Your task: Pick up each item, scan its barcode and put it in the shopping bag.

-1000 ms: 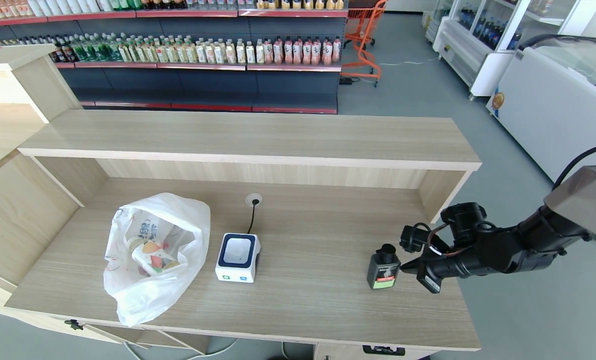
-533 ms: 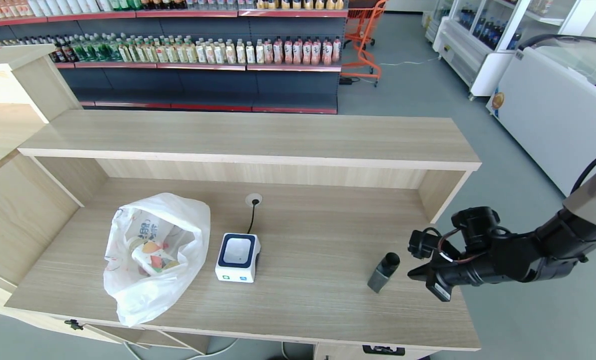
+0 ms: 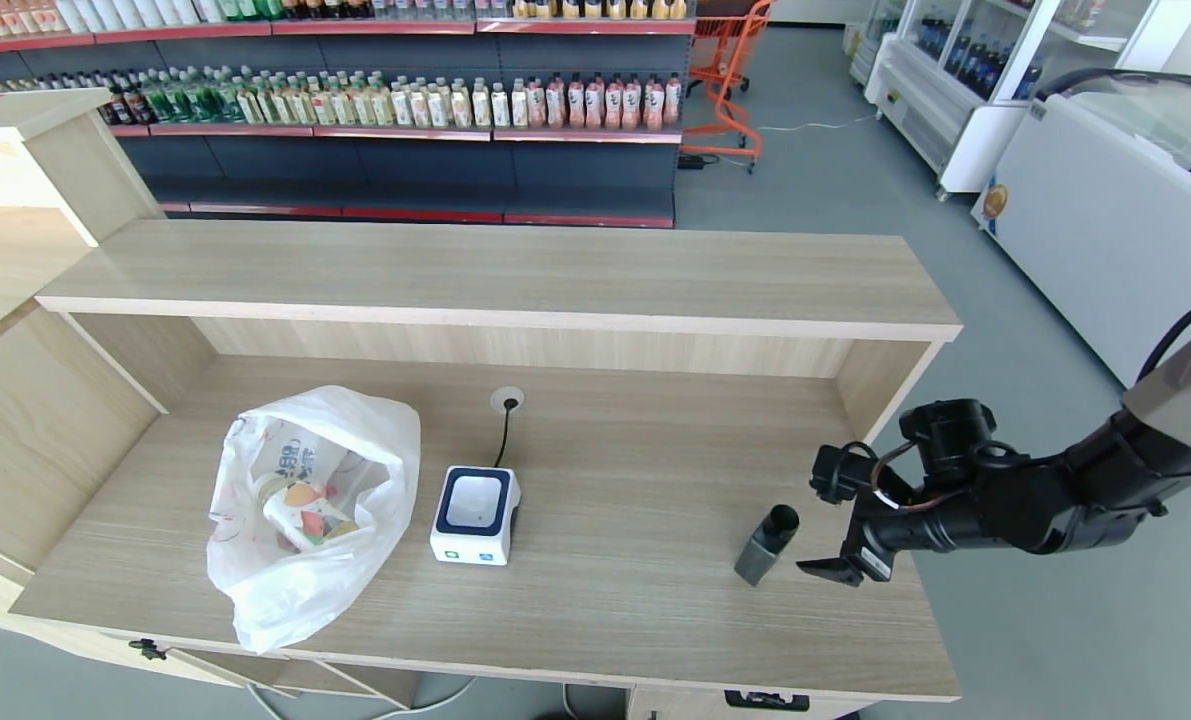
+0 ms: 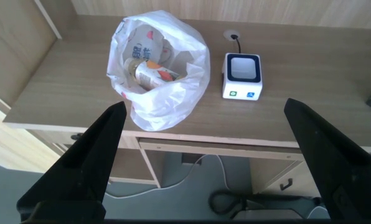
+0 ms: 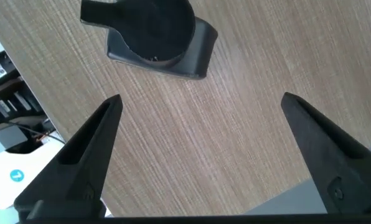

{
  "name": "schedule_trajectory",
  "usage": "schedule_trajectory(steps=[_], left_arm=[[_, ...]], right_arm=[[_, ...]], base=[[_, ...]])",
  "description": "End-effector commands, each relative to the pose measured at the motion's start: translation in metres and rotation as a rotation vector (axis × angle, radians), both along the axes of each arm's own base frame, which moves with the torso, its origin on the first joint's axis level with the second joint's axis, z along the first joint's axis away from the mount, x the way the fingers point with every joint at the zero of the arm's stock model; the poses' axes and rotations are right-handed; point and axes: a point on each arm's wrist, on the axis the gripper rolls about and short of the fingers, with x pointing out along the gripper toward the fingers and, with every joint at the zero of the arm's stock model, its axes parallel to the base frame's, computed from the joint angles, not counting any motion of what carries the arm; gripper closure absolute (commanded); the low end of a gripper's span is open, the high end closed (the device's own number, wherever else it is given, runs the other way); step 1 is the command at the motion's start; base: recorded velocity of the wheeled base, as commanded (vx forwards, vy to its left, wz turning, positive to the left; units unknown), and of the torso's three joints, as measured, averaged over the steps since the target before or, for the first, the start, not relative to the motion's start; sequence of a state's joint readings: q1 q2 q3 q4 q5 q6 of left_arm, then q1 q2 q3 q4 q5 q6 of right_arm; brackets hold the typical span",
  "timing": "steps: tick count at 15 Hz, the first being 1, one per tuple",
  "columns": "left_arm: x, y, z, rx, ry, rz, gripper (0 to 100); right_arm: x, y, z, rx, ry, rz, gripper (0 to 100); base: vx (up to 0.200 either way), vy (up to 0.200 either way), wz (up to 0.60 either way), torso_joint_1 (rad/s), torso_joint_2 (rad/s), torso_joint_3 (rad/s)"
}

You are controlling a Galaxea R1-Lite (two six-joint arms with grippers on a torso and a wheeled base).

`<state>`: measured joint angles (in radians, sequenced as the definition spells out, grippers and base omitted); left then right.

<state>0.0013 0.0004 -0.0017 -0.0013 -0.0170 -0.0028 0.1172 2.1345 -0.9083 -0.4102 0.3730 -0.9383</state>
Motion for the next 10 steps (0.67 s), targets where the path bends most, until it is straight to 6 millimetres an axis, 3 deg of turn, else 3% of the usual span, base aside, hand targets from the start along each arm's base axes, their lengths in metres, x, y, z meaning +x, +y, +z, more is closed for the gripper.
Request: schedule_trajectory(steps=[1, 10], left_arm=[[0.000, 0.000, 0.000, 0.000, -0.001, 0.000, 0], [0.000, 0.000, 0.000, 0.000, -0.001, 0.000, 0]], right_arm=[[0.005, 0.006, -0.007, -0.009, 0.007, 0.008, 0], [0.040, 0.047, -0.026, 0.001, -0.027, 0.096, 0]], base=[[0.000, 0.000, 0.00, 0.000, 0.00, 0.000], [0.000, 0.000, 0.00, 0.000, 0.00, 0.000]])
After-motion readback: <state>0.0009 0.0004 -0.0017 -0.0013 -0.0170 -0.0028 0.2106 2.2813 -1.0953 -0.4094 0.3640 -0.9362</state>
